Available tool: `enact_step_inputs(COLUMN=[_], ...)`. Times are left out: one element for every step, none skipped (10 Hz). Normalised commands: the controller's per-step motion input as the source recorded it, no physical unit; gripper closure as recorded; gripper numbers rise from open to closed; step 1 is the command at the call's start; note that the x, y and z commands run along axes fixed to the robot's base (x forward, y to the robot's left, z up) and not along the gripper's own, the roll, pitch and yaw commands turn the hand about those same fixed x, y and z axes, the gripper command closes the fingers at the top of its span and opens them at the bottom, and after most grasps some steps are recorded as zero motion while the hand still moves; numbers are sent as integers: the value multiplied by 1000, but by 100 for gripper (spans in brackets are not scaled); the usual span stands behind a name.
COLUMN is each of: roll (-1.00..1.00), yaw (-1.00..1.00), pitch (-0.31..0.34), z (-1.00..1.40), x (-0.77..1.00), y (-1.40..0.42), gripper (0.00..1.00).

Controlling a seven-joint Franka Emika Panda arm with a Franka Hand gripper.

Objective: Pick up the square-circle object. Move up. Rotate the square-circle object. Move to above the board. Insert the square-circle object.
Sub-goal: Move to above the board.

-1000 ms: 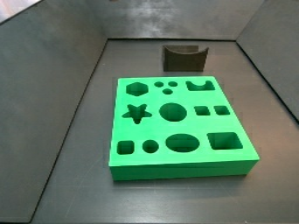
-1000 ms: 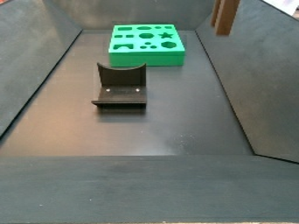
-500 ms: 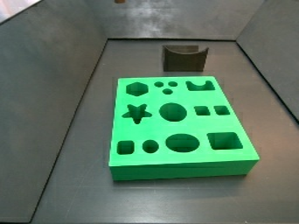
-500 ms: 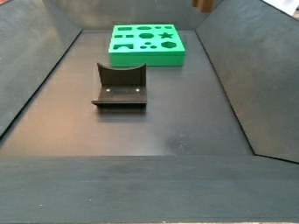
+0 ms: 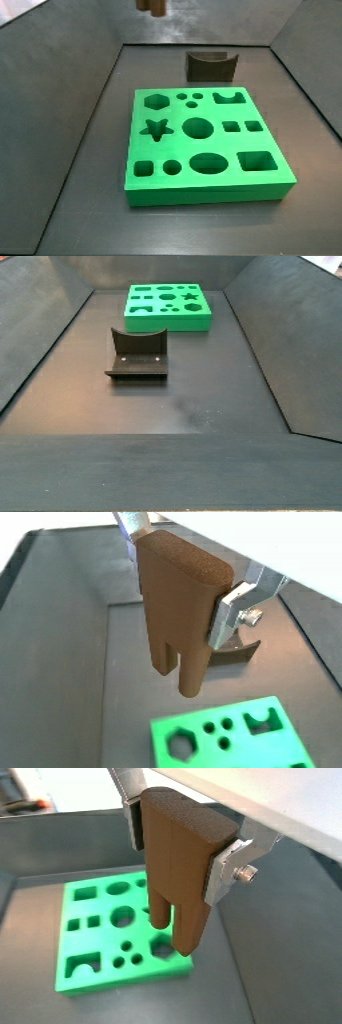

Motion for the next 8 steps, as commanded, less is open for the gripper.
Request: enact_step_inputs(roll=[20, 24, 34, 39, 49, 60, 75, 85], yaw=[1000, 1000, 1000, 1000, 1000, 1000, 1000, 1000], pitch=[90, 101, 120, 128, 135, 140, 158, 174], z=[78, 83, 56, 50, 36, 27, 23, 22], x=[443, 448, 311, 245, 144, 98, 83, 80], y=[-1000, -969, -580, -411, -212, -142, -86, -71], gripper=[100, 100, 100, 100, 100, 100, 100, 100])
